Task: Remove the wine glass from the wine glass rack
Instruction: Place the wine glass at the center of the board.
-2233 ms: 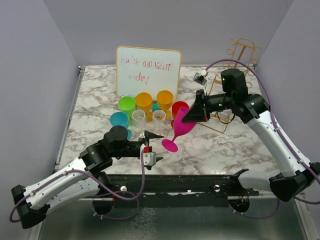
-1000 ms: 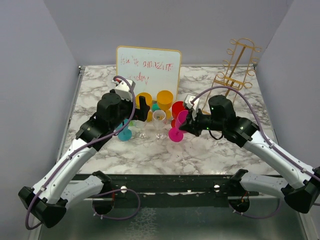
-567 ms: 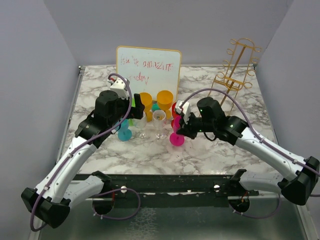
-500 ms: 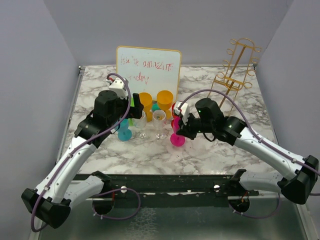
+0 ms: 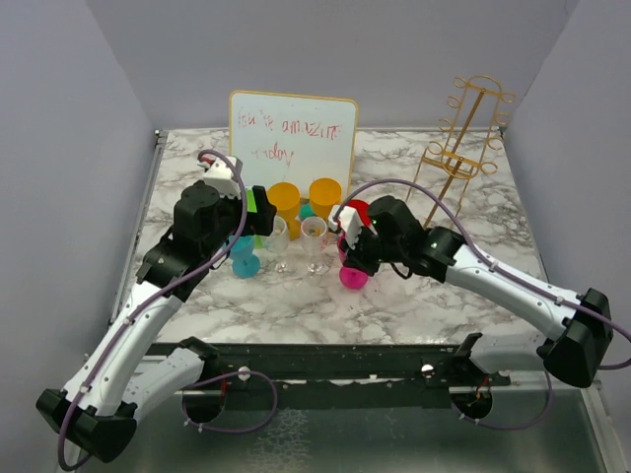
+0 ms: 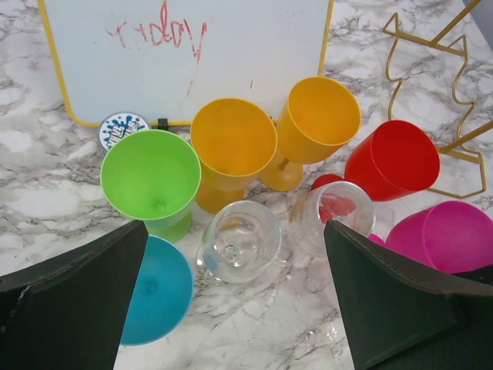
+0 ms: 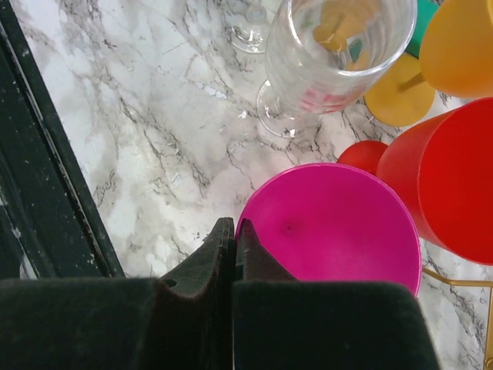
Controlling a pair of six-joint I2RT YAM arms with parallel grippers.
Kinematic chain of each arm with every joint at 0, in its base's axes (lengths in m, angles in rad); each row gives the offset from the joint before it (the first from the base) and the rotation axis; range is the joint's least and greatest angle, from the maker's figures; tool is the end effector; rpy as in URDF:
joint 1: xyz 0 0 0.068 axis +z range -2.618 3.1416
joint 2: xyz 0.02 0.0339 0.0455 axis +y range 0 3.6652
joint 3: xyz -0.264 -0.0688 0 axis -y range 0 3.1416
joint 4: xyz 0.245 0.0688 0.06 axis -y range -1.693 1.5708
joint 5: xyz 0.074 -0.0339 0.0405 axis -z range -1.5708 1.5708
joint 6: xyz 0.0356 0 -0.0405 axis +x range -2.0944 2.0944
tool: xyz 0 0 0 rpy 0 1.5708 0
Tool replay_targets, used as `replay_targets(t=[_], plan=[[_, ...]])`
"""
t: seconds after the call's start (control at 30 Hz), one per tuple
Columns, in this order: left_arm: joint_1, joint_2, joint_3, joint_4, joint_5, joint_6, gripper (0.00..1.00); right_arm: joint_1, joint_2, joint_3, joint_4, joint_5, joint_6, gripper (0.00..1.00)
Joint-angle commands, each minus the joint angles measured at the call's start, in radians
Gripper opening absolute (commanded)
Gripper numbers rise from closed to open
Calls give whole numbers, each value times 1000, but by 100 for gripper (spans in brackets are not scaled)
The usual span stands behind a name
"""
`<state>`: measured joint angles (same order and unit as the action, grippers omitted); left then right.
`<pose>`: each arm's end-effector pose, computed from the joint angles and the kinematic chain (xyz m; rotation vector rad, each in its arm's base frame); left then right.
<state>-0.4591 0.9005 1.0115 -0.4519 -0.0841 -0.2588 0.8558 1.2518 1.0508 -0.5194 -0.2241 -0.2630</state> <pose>0.1770 -0.0842 0.3705 0.1359 1.9263 -0.4029 0.1717 0.2098 0.3023 -1.3377 1.9127 0.5592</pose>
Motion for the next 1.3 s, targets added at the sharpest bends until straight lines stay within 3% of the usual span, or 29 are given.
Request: replay_targets(t=[0.0, 0.77, 1.27], plan=[[4, -41, -6, 21, -28, 29, 99, 8, 44, 56, -10, 48, 5, 1], [4, -82, -59, 38, 46, 49, 99, 7, 129, 43, 92, 71, 89, 1], [4, -90, -61, 43, 16, 30, 99, 7, 123, 21, 132, 134, 142, 0]])
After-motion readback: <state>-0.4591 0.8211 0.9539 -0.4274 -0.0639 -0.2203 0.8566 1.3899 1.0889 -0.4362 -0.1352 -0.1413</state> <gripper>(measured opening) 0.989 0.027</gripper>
